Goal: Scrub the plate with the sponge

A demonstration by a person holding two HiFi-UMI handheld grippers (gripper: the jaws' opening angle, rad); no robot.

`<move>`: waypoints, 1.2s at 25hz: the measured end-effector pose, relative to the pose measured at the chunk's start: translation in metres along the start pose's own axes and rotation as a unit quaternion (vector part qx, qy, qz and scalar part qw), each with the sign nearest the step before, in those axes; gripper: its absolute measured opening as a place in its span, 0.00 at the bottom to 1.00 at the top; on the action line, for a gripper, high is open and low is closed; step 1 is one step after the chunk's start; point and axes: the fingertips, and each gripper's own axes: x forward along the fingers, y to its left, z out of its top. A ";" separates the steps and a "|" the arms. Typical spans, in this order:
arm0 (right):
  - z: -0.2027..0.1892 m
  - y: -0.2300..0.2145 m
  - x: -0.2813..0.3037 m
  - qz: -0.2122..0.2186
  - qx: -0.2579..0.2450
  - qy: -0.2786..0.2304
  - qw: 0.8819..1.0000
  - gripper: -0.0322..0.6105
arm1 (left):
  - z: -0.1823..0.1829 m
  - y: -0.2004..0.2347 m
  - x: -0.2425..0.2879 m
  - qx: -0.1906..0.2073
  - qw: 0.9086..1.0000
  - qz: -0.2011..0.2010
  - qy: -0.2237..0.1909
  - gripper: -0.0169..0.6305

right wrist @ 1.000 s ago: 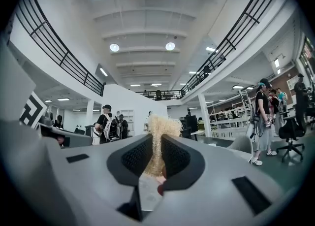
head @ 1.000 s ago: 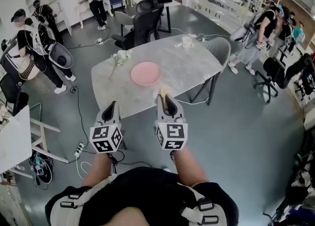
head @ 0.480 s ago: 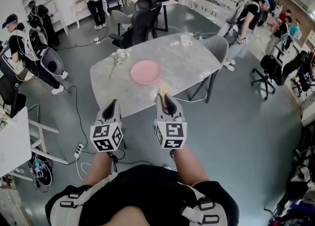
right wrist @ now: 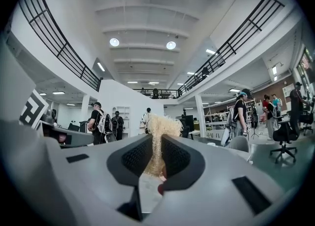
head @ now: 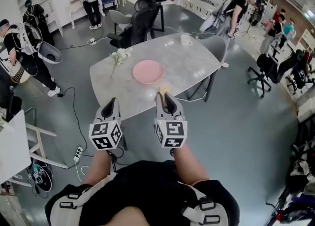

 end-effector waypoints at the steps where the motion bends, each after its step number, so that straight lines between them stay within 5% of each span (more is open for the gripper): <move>1: -0.001 0.002 0.001 -0.003 0.001 0.000 1.000 0.13 | 0.000 0.003 0.000 -0.001 1.000 -0.003 -0.001 0.03; 15: -0.014 -0.020 0.053 -0.007 0.003 0.000 1.000 0.13 | 0.002 0.018 0.054 -0.011 1.000 -0.004 -0.009 0.03; 30: -0.025 -0.132 0.222 0.048 0.025 0.017 0.998 0.13 | 0.022 0.005 0.243 -0.012 0.999 0.037 0.009 0.03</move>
